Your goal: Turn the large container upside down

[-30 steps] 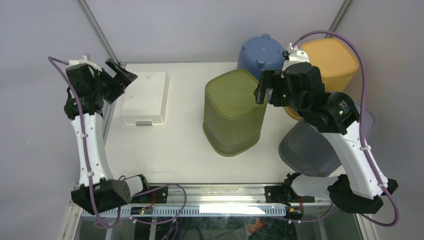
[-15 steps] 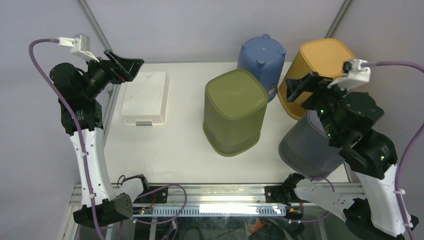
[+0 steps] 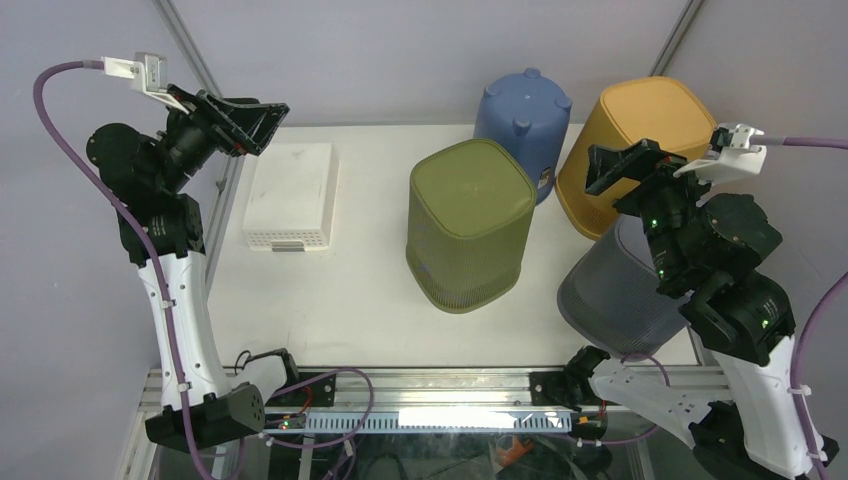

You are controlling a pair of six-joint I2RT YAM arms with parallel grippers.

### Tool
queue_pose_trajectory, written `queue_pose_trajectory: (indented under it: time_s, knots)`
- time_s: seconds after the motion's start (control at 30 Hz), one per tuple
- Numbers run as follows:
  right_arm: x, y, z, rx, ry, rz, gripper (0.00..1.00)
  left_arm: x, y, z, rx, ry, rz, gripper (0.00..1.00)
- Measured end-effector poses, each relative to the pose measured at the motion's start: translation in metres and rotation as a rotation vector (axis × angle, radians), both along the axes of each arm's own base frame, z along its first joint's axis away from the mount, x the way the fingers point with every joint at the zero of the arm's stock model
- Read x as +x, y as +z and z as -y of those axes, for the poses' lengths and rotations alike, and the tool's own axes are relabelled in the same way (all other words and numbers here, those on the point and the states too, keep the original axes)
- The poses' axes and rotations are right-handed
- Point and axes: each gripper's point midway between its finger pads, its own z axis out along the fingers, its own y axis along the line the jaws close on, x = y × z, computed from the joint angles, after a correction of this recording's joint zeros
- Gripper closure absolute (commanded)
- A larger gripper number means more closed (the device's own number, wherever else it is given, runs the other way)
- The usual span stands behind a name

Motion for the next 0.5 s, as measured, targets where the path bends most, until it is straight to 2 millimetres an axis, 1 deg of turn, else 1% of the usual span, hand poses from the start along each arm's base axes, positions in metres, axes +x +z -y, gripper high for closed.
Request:
queue_pose_trajectory:
  time_s: [0.3, 0.5]
  knots:
    - [0.001, -0.001, -0.001, 0.009, 0.000, -0.004, 0.01, -0.006, 0.007, 0.001, -0.017, 0.003, 0.021, 0.01]
    - [0.001, -0.002, -0.002, 0.014, 0.001, -0.005, 0.01, -0.008, 0.014, -0.003, -0.033, 0.045, 0.037, 0.01]
